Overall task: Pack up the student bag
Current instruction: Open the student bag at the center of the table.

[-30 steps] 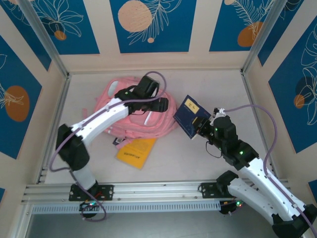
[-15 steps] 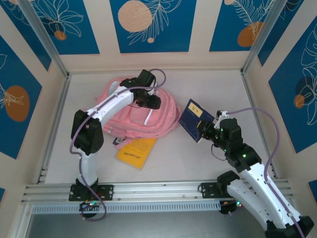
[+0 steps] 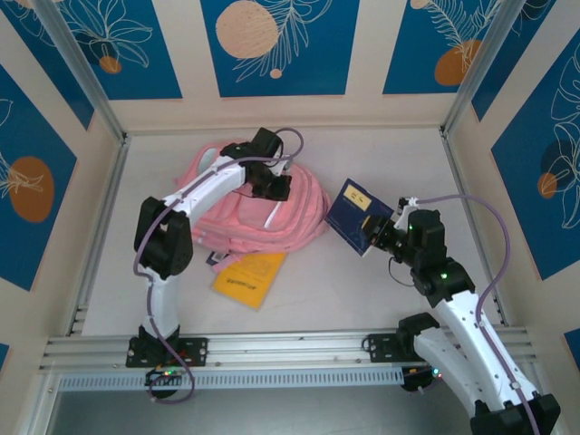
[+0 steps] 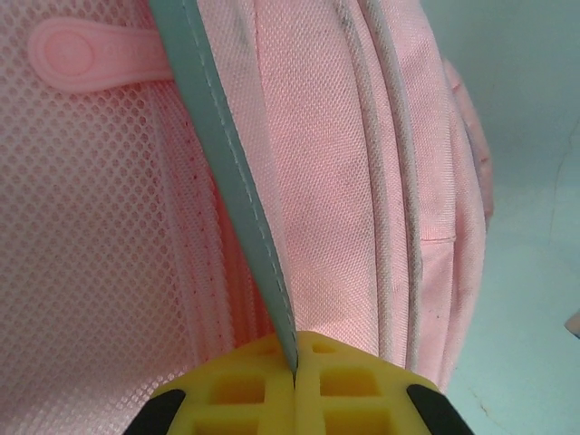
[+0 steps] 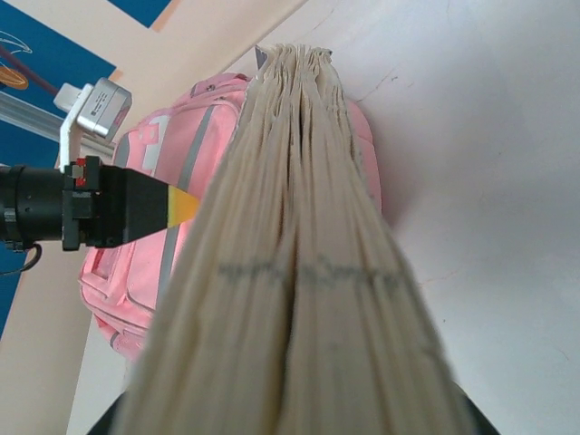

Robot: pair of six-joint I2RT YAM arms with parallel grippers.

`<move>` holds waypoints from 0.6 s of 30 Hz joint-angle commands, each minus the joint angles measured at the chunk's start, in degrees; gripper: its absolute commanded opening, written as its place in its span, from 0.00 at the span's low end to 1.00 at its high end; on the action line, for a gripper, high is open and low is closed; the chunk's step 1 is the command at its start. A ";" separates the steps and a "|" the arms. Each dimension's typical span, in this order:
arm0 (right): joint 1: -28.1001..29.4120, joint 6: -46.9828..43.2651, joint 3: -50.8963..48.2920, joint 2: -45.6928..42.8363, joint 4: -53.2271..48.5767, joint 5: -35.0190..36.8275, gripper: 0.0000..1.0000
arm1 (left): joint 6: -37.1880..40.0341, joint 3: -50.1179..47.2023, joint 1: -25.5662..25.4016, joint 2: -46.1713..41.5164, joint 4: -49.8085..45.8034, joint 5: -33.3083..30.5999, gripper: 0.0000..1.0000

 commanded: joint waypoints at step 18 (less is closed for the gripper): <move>-2.95 16.36 0.54 17.16 24.59 -21.56 0.00 | 4.09 0.73 1.13 -24.18 -4.29 0.65 0.00</move>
